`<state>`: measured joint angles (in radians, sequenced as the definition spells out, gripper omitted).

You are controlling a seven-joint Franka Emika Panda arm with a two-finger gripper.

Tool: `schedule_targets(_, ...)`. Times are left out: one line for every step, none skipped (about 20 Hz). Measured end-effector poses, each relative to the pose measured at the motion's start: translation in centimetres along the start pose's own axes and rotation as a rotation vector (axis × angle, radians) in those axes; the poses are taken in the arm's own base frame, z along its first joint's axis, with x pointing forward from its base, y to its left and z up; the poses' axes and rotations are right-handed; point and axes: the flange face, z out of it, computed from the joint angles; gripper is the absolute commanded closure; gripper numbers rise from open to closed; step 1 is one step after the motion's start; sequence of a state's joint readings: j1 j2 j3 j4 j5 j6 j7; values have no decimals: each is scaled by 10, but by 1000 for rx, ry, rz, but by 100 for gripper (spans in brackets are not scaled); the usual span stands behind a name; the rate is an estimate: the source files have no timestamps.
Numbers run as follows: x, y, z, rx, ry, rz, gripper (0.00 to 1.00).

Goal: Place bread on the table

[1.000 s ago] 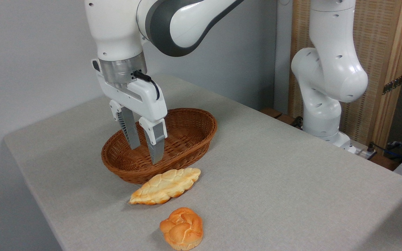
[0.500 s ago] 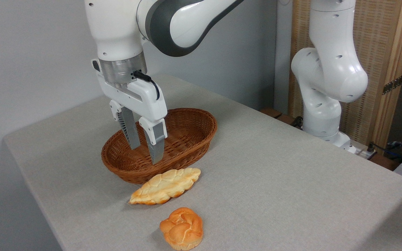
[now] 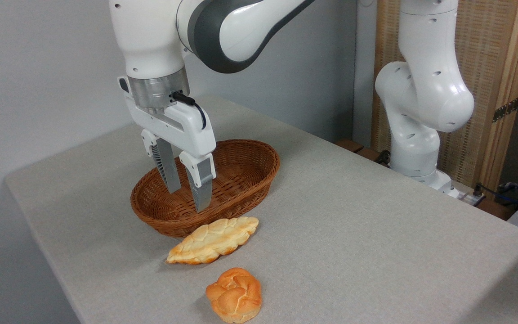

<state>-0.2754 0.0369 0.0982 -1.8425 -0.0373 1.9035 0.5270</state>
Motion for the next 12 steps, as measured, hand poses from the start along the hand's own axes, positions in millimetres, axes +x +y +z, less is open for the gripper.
schedule_targets(0,0,0,0,0,-1,0)
schedule_targets(0,-1,0,0,0,-1,0)
schedule_targets(-1,-1,0,0,0,-2,0)
schedule_targets(-1,-2,0,0,0,-3,0)
schedule_targets(-1,-2,0,0,1,-5,0)
schedule_targets(-1,-3,0,0,1,-5,0)
schedule_targets(-2,-3,0,1,1,-6,0)
schedule_targets(-2,-3,0,1,1,-6,0)
schedule_targets(-2,-3,0,1,1,-6,0)
schedule_targets(-2,-3,0,1,1,-6,0)
schedule_targets(-2,-3,0,1,1,-6,0)
schedule_targets(-2,-3,0,1,1,-6,0)
